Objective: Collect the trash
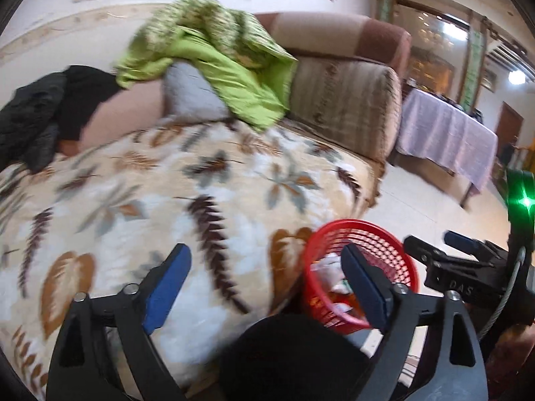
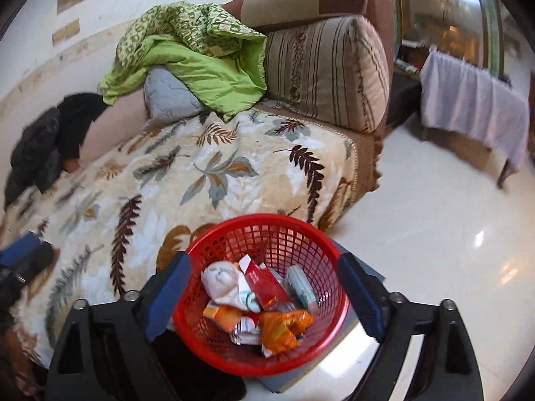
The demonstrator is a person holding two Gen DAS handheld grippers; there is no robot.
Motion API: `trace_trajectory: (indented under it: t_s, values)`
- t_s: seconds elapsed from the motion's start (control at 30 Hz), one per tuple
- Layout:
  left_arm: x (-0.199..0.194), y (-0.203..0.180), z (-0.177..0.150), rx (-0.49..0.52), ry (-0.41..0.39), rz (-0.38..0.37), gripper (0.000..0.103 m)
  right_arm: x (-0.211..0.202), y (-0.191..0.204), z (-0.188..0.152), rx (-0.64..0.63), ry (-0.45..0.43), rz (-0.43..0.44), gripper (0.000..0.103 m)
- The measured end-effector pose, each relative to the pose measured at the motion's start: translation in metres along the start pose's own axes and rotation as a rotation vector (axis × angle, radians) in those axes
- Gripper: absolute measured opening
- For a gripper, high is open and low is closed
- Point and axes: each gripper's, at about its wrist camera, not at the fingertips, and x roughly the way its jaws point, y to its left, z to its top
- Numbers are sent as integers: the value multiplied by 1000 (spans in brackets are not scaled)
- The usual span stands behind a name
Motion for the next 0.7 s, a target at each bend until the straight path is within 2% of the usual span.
trace_trajectory:
  t_s: [0.03, 0.07, 0.17, 0.33, 0.6, 0.7]
  values:
    - [-7, 5, -3, -9, -9, 14, 97, -4, 3, -2, -1, -7, -25, 103]
    - [-14, 11, -5, -15, -19, 30, 98, -12, 10, -7, -1, -33, -63, 103]
    - [-35, 21, -14, -8, -51, 101, 100, -27, 19, -14, -18, -69, -64, 103]
    - [-60, 24, -34, 25, -90, 214, 103, -38, 29, -20, -53, -81, -65, 103]
    - [-51, 14, -37, 95, -51, 313, 103, -40, 32, -23, -48, -72, -79, 103]
    - [-46, 11, -38, 120, -35, 326, 103, -40, 32, -23, -50, -78, -80, 103]
